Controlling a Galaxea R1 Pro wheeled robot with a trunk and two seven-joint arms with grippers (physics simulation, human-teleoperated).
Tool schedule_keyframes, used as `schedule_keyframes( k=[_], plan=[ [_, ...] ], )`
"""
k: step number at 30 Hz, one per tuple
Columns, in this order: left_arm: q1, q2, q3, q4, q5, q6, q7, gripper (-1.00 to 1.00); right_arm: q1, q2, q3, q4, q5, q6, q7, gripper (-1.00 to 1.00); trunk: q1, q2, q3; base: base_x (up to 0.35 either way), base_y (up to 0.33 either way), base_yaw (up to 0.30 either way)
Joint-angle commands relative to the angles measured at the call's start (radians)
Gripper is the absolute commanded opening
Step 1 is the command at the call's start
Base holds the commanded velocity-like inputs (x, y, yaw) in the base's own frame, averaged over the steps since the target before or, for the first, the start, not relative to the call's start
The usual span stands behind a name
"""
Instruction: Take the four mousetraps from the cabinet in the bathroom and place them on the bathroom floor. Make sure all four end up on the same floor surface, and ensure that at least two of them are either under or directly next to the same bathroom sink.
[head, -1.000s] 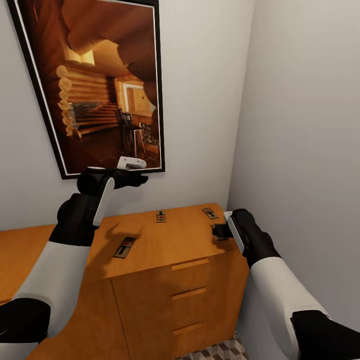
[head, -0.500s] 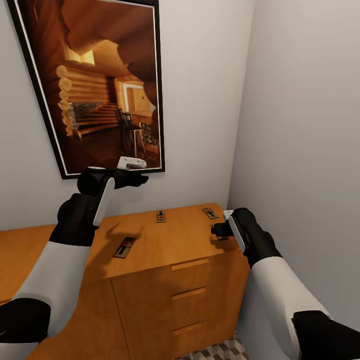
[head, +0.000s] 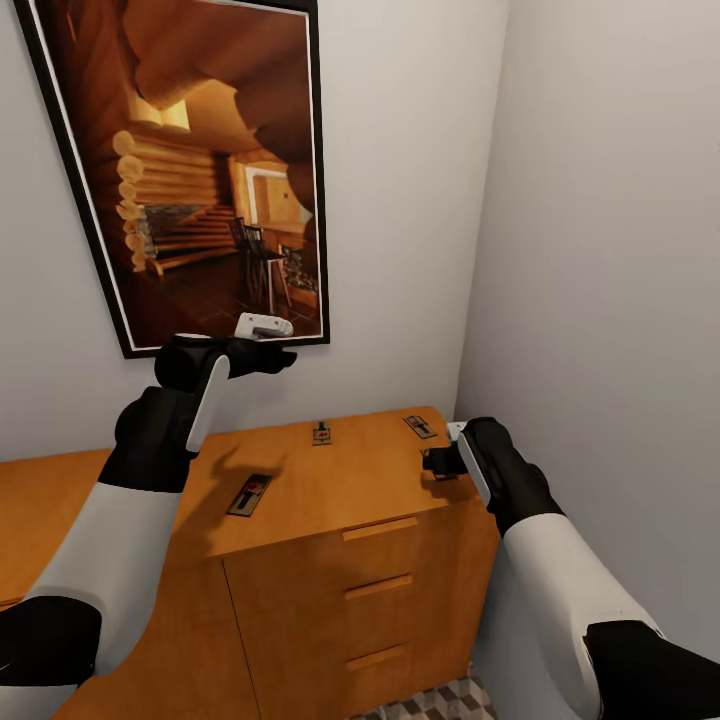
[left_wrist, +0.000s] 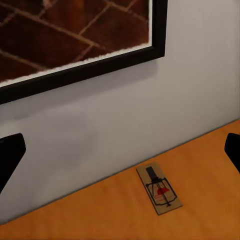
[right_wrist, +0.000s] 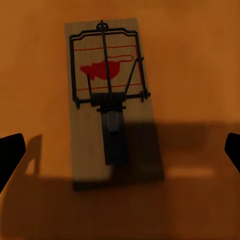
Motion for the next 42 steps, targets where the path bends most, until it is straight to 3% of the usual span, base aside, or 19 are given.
schedule_keyframes(
  k=[1, 42],
  plan=[
    [-0.001, 0.001, -0.001, -0.001, 0.006, 0.004, 0.003, 1.00, -0.001, 0.000, 0.001, -0.001, 0.006, 0.004, 0.001, 1.00, 0.000, -0.001, -0.001, 0.000, 0.000, 0.000],
    [-0.001, 0.000, -0.002, -0.001, 0.006, 0.004, 0.003, 1.00, -0.001, 0.000, -0.001, 0.061, 0.009, 0.004, 0.001, 1.00, 0.000, -0.001, -0.001, 0.000, 0.000, 0.000]
  ],
)
